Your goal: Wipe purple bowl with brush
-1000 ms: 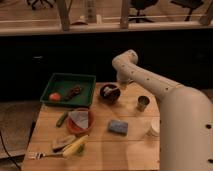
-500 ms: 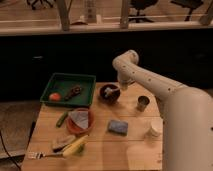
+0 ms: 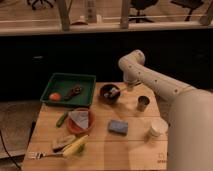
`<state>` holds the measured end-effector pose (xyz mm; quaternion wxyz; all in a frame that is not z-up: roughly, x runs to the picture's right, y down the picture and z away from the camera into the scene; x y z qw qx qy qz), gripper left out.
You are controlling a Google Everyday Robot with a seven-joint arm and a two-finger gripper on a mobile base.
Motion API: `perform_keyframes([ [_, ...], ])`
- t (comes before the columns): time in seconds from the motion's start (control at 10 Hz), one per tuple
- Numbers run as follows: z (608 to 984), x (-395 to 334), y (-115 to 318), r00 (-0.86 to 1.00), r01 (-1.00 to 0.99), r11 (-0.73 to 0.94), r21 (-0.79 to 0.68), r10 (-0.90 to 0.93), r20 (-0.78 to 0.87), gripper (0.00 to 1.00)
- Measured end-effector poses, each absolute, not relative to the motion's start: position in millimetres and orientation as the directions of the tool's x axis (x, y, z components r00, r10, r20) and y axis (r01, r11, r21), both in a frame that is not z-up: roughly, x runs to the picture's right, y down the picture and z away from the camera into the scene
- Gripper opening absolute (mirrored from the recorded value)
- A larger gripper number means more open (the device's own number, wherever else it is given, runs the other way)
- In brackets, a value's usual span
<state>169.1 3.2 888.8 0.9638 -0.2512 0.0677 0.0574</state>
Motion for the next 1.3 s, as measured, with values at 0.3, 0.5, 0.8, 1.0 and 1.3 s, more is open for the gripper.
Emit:
perform_keyframes([
  [0.3, 896, 168, -9, 0.982, -0.155, 0.868, -0.472, 0.084, -0.168, 0.04],
  [0.5, 902, 144, -21, 0.989, -0.116, 0.874, -0.472, 0.059, -0.134, 0.04],
  [0.8, 893, 123, -20, 0.998, -0.047, 0.876, -0.481, 0.018, -0.065, 0.04],
  [1.0, 879, 123, -10, 0.999, -0.025, 0.875, -0.484, 0.009, -0.037, 0.04],
  [1.3, 862, 139, 8, 0.999, -0.019, 0.862, -0.506, -0.003, -0.043, 0.04],
])
